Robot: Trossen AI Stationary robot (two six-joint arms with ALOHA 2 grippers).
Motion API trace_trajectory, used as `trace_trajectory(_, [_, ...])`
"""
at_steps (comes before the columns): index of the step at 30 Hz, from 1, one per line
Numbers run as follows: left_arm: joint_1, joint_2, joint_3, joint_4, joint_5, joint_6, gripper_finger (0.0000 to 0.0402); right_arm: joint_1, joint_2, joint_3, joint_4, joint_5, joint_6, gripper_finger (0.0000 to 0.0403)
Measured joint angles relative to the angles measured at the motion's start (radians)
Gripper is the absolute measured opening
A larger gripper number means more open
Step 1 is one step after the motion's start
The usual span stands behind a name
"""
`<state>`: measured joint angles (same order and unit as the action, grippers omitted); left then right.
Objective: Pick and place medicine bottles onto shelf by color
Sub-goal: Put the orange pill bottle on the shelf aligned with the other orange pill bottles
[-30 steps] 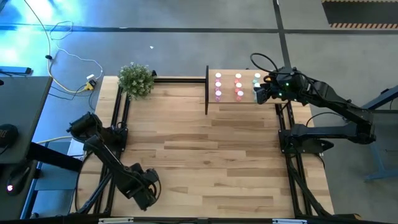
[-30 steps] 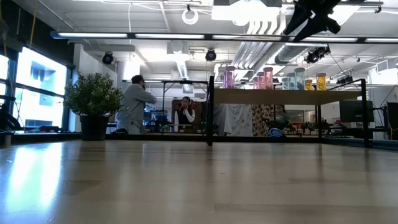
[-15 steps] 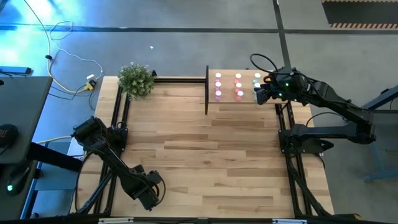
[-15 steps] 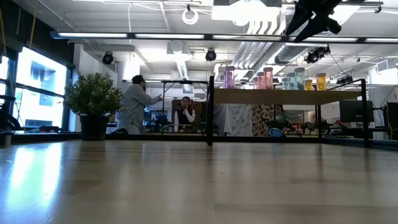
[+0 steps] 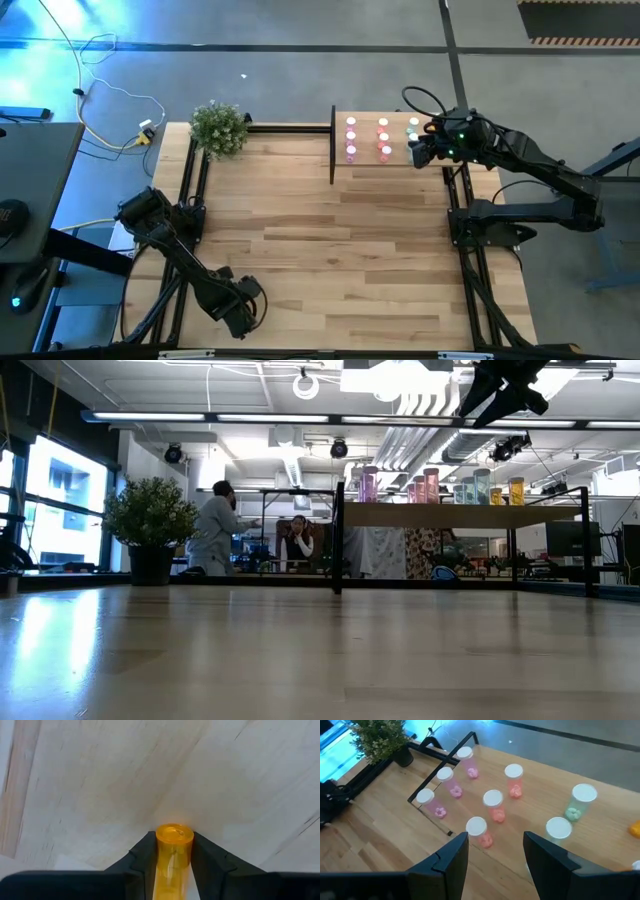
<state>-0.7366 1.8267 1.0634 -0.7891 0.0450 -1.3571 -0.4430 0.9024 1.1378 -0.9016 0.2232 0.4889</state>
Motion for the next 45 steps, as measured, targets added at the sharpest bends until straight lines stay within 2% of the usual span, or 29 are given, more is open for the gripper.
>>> trace_trajectory(6, [0.019, -0.004, 0.0, 0.035, 0.026, 0.0, 0.0092, 0.0, 0.0, 0.0, 0.0, -0.048, 0.0, 0.0181])
trace_trajectory(13, [0.078, -0.02, 0.002, 0.19, 0.052, 0.028, 0.0093, 0.001, 0.0, 0.0, 0.0, -0.182, -0.014, 0.0181])
trace_trajectory(22, [0.228, -0.086, 0.003, 0.481, 0.041, 0.147, 0.0093, 0.001, 0.0, 0.0, 0.0, -0.301, -0.073, 0.0181])
trace_trajectory(27, [0.343, -0.116, 0.004, 0.642, 0.092, 0.191, 0.0093, 0.001, 0.0, 0.0, 0.0, -0.399, -0.111, 0.0181])
trace_trajectory(31, [0.435, -0.125, 0.003, 0.796, 0.146, 0.183, 0.0093, 0.001, -0.001, 0.0, 0.0, -0.436, -0.14, 0.0181])
trace_trajectory(37, [0.568, -0.125, 0.003, 1.012, 0.224, 0.046, 0.0093, 0.001, 0.0, 0.0, 0.0, -0.495, -0.175, 0.0181])
trace_trajectory(45, [0.717, -0.125, 0.003, 1.145, 0.337, -0.252, 0.0093, 0.001, 0.0, 0.0, 0.003, -0.659, -0.459, 0.0181])
